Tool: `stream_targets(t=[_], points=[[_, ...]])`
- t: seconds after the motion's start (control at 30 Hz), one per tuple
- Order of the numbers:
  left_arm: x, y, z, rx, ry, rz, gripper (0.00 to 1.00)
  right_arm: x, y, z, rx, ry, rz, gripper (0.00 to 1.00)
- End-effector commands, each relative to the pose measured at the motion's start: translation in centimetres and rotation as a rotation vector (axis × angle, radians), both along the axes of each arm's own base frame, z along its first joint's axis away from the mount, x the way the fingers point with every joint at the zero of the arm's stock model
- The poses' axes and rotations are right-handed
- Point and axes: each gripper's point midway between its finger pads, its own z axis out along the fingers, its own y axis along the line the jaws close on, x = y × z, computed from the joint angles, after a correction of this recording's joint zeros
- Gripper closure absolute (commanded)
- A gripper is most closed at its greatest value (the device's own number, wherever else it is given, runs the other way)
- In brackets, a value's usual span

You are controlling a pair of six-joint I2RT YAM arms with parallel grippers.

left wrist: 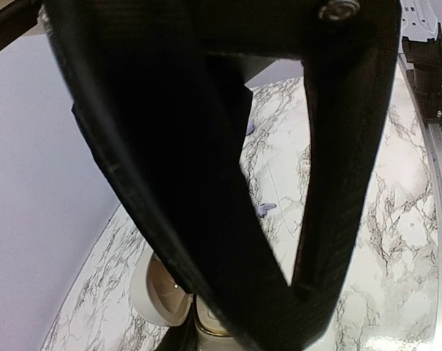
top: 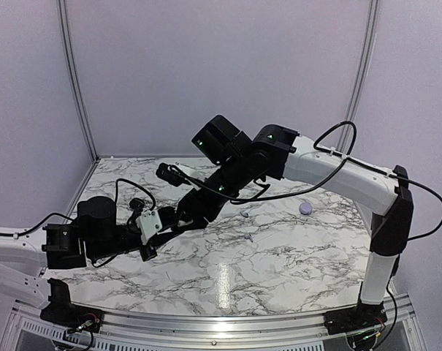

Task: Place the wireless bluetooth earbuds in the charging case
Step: Insert the left earbud into the left side groove of the charging case.

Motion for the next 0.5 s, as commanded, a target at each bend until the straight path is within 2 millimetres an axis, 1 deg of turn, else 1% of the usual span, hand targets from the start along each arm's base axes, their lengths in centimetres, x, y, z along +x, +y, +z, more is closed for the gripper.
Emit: stream_targets(t=[0.0, 0.13, 0.27, 0.47], points=[[-1.8, -1.4, 3.4, -0.128, -0.028, -0.114, 1.0, 1.5, 1.3, 4.5, 0.153, -0.14, -0.024, 0.51], [-1.8, -1.4, 3.3, -0.131, -0.023, -0.112, 1.0, 1.5, 1.2, 5.6, 0.18, -0.165, -0.02, 0.5], [-1.7, -1.4, 3.5, -0.141, -0.017, -0.109, 1.0, 1.9, 0.8, 6.1, 0.171, -0.198, -0.029, 0.51], [-1.5, -1.1, 4.2, -0.184, 0.002, -0.103, 1.0, 1.3, -0.1, 9.2, 0.257, -0.273, 0.006, 0.49]])
